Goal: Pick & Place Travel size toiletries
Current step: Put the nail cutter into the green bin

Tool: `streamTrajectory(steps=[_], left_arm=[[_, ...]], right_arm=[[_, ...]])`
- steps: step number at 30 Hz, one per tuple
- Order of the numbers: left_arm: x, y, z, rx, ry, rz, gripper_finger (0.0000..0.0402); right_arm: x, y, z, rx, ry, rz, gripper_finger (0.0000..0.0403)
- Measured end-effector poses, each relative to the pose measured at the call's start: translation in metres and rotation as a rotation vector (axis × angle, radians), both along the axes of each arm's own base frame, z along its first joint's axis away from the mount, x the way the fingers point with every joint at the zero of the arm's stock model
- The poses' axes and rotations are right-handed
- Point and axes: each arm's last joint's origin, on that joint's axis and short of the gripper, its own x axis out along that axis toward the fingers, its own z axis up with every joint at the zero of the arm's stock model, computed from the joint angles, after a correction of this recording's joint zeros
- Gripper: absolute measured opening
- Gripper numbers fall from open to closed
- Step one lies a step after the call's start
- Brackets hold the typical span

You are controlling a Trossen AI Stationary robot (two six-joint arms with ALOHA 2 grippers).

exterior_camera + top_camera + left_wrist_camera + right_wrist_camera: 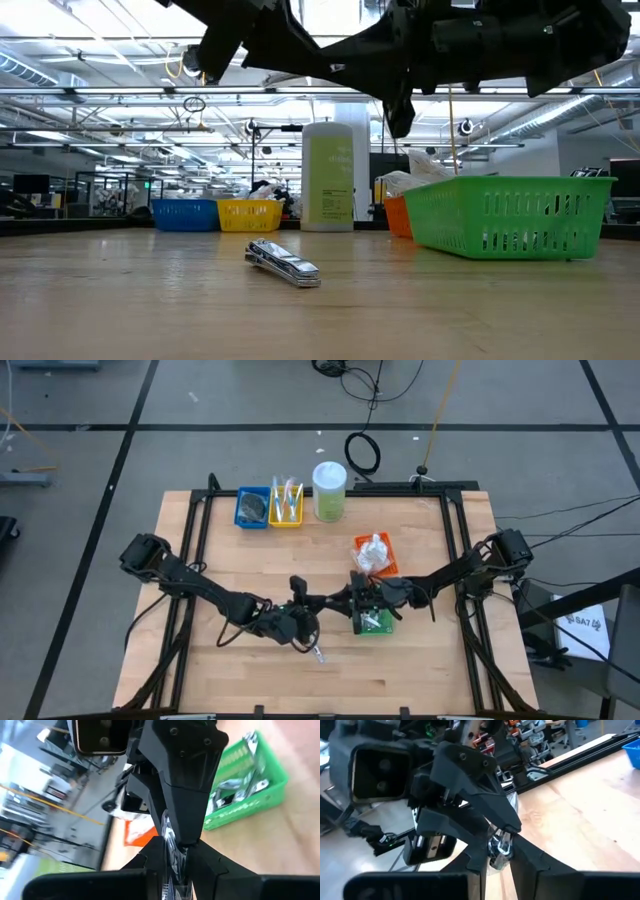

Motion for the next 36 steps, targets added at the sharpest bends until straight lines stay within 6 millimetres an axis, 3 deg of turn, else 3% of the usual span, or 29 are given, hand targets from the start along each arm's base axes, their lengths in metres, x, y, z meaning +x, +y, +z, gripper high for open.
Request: streamTrajectory(steps=[11, 20, 24, 30, 36], left_arm=[[-0.009, -0.025, 0.002, -0.371, -0.134, 0.032, 0.0063], [-0.007, -0.024, 0.006, -0.294, -0.170, 0.046, 0.0071], [-0.001, -0.015, 0.006, -0.395, -0.182, 0.030, 0.0124], [0.004, -0.010, 0.008, -0.491, -0.178, -0.029, 0.0245], [-0.013, -0.019, 0.018, -0.491, -0.150, -0.016, 0.0316]], right_arm=[[-0.007, -0.002, 0.014, -0.092, 0.026, 0.027, 0.0045], [-0.014, 0.005, 0.021, -0.127, 0.054, 0.028, 0.0045], [-0.016, 0.007, 0.016, -0.154, 0.097, 0.023, 0.0045], [-0.016, 0.005, 0.015, -0.152, 0.115, 0.022, 0.0045], [-0.038, 0.004, 0.027, -0.181, 0.270, 0.050, 0.0045]])
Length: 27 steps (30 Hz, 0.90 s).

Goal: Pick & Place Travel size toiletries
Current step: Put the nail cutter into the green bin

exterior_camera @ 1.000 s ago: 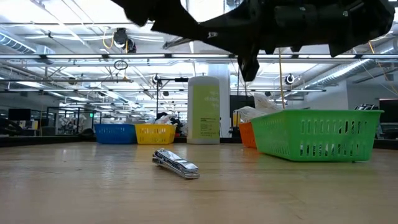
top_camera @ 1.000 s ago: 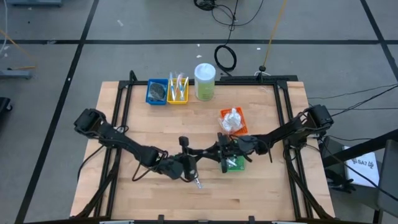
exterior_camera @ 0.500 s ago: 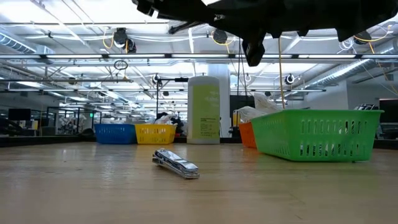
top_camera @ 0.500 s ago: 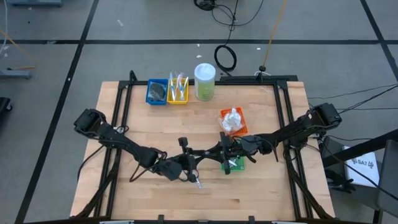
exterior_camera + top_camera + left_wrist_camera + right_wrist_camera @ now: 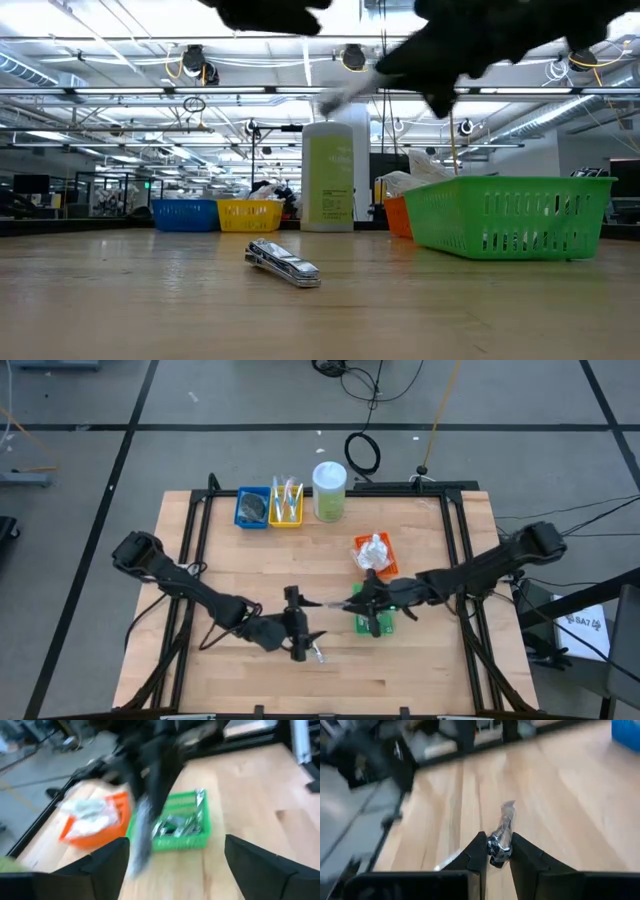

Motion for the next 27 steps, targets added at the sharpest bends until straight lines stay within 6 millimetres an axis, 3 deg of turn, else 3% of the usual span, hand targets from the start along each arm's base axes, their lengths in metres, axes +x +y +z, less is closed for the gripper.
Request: streamTrajectory(steps=[6, 13, 16, 27], left_arm=[[-0.014, 0.001, -0.008, -0.037, 0.102, 0.100, 0.0332], [-0.015, 0.009, -0.035, -0.115, 0.236, 0.221, 0.0315], [-0.012, 0.012, -0.043, -0.125, 0.257, 0.251, 0.0305], [-0.001, 0.018, -0.051, -0.231, 0.300, 0.187, 0.0298]], right_arm=[[-0.045, 0.003, 0.016, 0.054, 0.213, 0.012, 0.0045], [-0.084, 0.005, 0.009, 0.133, 0.505, -0.046, 0.0045], [-0.088, 0.006, 0.007, 0.133, 0.543, -0.054, 0.0066], [-0.081, 0.009, 0.014, 0.112, 0.437, -0.002, 0.0209]])
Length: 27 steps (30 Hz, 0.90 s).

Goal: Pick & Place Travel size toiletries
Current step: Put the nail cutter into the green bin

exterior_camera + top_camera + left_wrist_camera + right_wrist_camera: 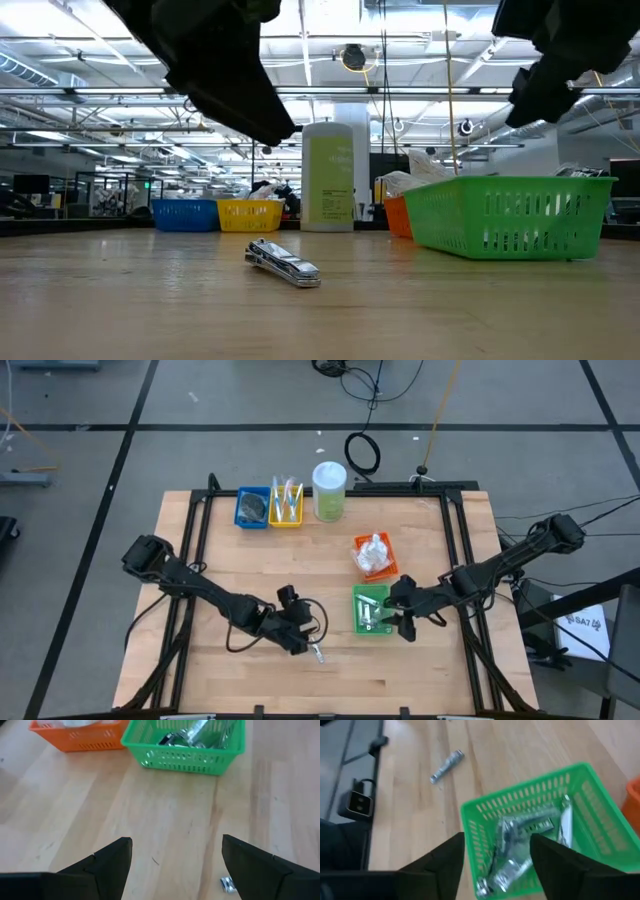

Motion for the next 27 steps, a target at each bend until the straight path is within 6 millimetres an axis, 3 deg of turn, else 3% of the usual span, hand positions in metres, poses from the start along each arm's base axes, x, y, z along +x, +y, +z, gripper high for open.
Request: streamTrajectory(steps=[5, 12, 19, 27], left_arm=[[0.000, 0.000, 0.000, -0.005, 0.003, -0.007, 0.0299], [0.000, -0.003, -0.002, -0.043, 0.032, -0.072, 0.0296], [0.008, -0.030, -0.043, 0.054, 0.138, -0.517, 0.0274], [0.028, -0.028, -0.068, -0.017, 0.070, -0.639, 0.0247]], right_arm=[[0.004, 0.003, 0.005, 0.039, -0.053, 0.043, 0.0235], [0.004, 0.005, 0.002, 0.078, -0.080, 0.073, 0.0233], [0.003, 0.004, -0.013, 0.090, -0.153, 0.094, 0.0224], [0.000, 0.003, -0.022, 0.096, -0.156, 0.091, 0.0222]])
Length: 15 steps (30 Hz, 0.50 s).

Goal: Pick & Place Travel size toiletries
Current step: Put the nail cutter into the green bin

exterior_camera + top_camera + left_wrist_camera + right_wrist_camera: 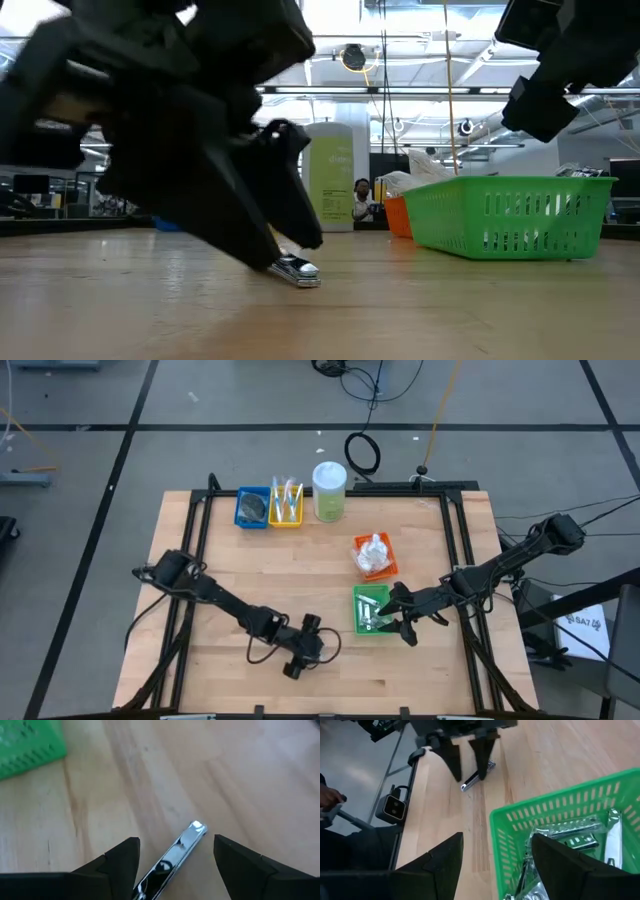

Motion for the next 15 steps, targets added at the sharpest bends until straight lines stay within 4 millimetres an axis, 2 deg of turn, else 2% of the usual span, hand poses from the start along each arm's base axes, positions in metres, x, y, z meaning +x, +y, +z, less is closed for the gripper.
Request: streamTrajectory(steps=[10, 15], left_arm=[[-0.001, 0.026, -0.012, 0.056, 0.167, 0.080, 0.0216], [-0.002, 0.032, -0.014, -0.005, 0.221, 0.142, 0.0209]], right_arm=[[0.000, 0.000, 0.000, 0.008, 0.001, -0.003, 0.0221], [0.000, 0.000, 0.000, 0.007, 0.000, -0.002, 0.0217]])
